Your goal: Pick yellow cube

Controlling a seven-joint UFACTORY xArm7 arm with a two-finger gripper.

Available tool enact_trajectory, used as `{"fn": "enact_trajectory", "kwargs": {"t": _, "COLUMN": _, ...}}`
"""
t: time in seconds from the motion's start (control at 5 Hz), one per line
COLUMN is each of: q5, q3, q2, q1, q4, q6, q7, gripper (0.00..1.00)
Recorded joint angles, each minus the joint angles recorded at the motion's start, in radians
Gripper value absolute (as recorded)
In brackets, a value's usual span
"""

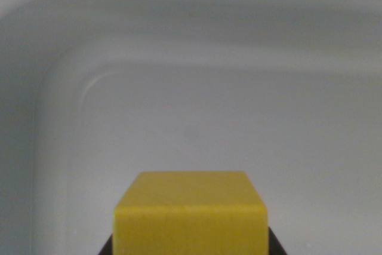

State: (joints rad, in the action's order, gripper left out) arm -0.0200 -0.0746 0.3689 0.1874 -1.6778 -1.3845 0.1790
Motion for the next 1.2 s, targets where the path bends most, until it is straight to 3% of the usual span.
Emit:
{"fn": "enact_trajectory", "kwargs": {"t": 0.2, "q5": 0.0011, "q3": -0.001, "q2": -0.013, "q1": -0.0002, "q4": -0.027, "q6": -0.040, "q7": -0.001, "gripper": 1.00}}
{"fn": "enact_trajectory", "kwargs": {"t": 0.4, "q5": 0.0011, "q3": -0.001, "q2": -0.013, "q1": -0.0002, "q4": -0.027, "q6": -0.040, "q7": -0.001, "gripper": 1.00}}
{"fn": "enact_trajectory", "kwargs": {"t": 0.6, "q5": 0.0021, "q3": -0.001, "q2": -0.024, "q1": -0.0004, "q4": -0.051, "q6": -0.076, "q7": -0.001, "gripper": 1.00}}
{"fn": "enact_trajectory", "kwargs": {"t": 1.2, "q5": 0.0030, "q3": -0.002, "q2": -0.035, "q1": -0.0005, "q4": -0.074, "q6": -0.108, "q7": -0.001, "gripper": 1.00}}
